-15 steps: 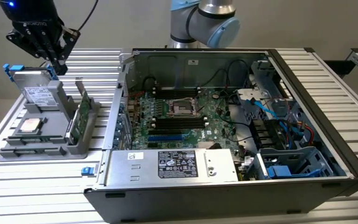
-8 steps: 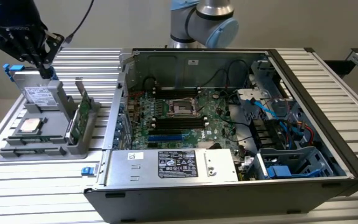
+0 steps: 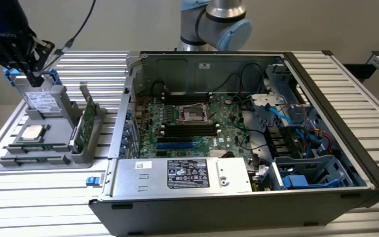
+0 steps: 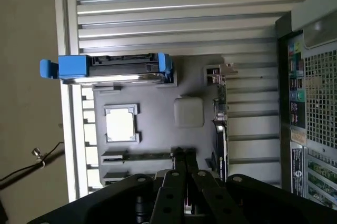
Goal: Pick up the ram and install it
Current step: 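Reach for the ram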
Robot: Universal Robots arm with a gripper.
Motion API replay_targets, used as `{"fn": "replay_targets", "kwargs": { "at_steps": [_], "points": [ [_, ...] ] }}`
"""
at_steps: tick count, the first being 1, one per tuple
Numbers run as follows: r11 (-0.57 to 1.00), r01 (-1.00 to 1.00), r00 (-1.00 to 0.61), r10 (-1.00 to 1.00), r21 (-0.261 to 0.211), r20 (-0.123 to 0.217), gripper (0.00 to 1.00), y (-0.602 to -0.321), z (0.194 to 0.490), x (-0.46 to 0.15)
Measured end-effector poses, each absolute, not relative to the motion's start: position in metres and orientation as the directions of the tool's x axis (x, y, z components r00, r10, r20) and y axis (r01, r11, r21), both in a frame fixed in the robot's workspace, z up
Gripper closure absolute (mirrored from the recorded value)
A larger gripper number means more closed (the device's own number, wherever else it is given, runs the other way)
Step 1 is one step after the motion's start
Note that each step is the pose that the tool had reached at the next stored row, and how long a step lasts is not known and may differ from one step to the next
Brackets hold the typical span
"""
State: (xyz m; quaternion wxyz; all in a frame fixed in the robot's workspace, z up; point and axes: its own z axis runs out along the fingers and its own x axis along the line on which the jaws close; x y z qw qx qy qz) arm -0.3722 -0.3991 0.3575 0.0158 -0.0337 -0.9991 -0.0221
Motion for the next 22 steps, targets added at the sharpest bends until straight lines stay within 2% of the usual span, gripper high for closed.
{"fn": "replay_targets", "kwargs": {
  "at_steps": [6,22],
  "points": [
    [0.997,0.062,-0.997,0.06,0.04,0.057,0.9,-0.401,0.353,-0.377],
    [0.998,0.041,-0.998,0.038,0.041,0.058,0.9,-0.431,0.342,-0.39]
  ]
}}
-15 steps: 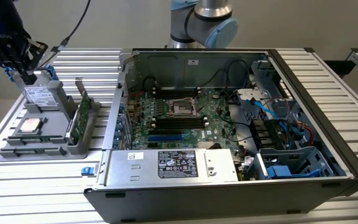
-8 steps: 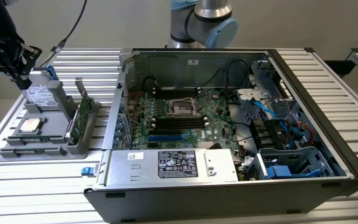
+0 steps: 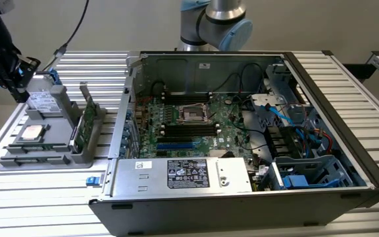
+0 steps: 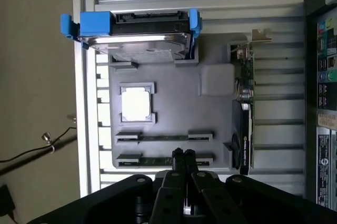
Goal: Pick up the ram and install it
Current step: 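Reach for the ram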
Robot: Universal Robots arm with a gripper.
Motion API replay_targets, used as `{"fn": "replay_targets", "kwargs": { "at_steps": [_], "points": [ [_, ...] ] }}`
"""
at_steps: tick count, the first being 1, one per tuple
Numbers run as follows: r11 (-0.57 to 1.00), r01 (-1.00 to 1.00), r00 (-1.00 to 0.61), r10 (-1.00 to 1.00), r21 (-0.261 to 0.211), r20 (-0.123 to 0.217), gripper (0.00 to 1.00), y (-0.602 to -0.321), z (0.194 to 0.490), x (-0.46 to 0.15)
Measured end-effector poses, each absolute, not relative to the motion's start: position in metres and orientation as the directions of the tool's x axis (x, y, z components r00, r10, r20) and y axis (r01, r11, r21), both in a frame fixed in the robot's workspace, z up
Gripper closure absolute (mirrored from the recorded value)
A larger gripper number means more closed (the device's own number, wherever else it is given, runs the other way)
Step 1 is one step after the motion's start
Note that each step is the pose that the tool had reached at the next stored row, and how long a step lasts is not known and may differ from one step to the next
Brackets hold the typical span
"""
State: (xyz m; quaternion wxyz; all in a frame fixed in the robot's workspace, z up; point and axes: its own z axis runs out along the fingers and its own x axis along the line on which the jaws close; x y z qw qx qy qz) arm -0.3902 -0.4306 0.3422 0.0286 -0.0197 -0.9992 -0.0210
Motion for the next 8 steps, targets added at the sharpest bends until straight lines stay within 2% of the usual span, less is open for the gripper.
{"fn": "replay_targets", "kwargs": {
  "at_steps": [8],
  "points": [
    [0.999,0.033,-0.998,0.031,0.041,0.058,0.9,-0.431,0.3383,-0.392]
  ]
}}
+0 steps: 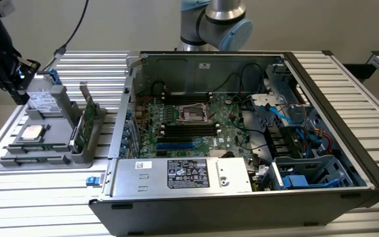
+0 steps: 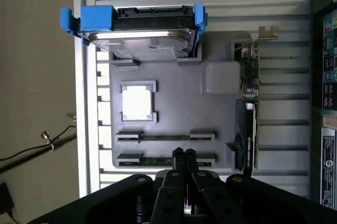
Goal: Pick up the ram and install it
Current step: 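Reach for the ram, then pick up the ram and move it above insertion slot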
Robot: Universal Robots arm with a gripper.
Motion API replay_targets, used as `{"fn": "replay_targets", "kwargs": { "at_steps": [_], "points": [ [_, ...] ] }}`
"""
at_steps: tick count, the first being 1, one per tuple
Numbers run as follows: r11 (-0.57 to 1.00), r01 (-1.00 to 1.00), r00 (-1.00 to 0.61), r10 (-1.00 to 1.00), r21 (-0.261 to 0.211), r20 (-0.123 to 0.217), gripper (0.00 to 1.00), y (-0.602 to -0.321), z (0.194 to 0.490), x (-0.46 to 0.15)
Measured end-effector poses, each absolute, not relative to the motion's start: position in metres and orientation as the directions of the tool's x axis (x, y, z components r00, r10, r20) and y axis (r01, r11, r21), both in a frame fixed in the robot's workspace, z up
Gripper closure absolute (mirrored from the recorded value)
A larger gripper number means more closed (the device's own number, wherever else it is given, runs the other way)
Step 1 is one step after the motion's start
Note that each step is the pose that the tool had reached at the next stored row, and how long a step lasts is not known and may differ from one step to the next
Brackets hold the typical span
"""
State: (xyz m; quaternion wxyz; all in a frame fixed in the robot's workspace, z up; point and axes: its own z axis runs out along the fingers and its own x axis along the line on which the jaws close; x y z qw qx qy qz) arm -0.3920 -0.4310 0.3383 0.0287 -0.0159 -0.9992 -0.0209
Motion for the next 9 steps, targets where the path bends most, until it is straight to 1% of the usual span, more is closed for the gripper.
{"fn": "replay_targets", "kwargs": {
  "at_steps": [9],
  "points": [
    [0.999,0.033,-0.998,0.031,0.041,0.058,0.9,-0.431,0.3382,-0.392]
  ]
}}
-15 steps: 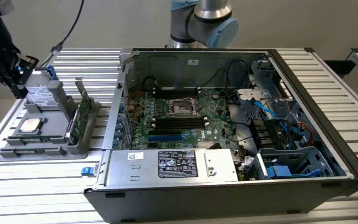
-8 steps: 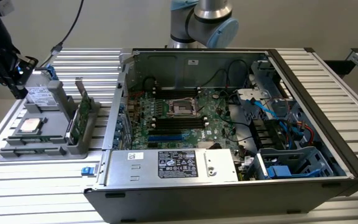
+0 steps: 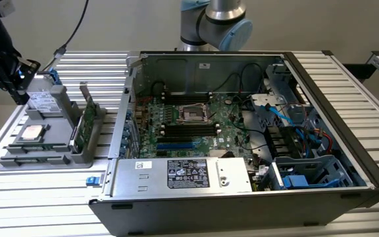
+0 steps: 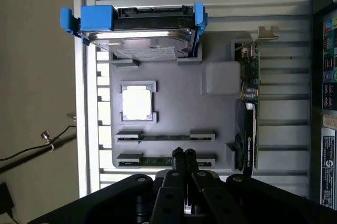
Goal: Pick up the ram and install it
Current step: 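Pick up the ram and move it above insertion slot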
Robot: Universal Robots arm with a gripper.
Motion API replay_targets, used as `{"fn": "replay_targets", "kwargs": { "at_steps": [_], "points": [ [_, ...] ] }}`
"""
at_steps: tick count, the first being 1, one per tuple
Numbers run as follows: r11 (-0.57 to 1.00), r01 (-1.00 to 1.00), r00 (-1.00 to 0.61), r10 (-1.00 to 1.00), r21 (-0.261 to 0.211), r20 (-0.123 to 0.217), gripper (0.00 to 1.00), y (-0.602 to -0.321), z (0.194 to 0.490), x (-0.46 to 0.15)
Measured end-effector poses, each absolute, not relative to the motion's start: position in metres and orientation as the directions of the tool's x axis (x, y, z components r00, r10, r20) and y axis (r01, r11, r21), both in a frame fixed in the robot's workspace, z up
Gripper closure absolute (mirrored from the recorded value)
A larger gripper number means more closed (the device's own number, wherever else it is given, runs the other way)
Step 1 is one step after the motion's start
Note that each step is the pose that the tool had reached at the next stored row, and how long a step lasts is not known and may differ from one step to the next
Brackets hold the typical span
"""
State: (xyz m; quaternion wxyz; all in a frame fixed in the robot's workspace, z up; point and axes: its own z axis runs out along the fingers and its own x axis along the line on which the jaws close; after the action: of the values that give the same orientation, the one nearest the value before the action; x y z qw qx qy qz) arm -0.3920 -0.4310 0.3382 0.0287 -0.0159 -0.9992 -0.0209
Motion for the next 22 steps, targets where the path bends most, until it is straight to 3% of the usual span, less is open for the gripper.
{"fn": "replay_targets", "kwargs": {
  "at_steps": [22],
  "points": [
    [0.942,-0.316,-0.945,-0.323,0.11,0.049,0.9,-0.431,0.3302,-0.3923]
  ]
}}
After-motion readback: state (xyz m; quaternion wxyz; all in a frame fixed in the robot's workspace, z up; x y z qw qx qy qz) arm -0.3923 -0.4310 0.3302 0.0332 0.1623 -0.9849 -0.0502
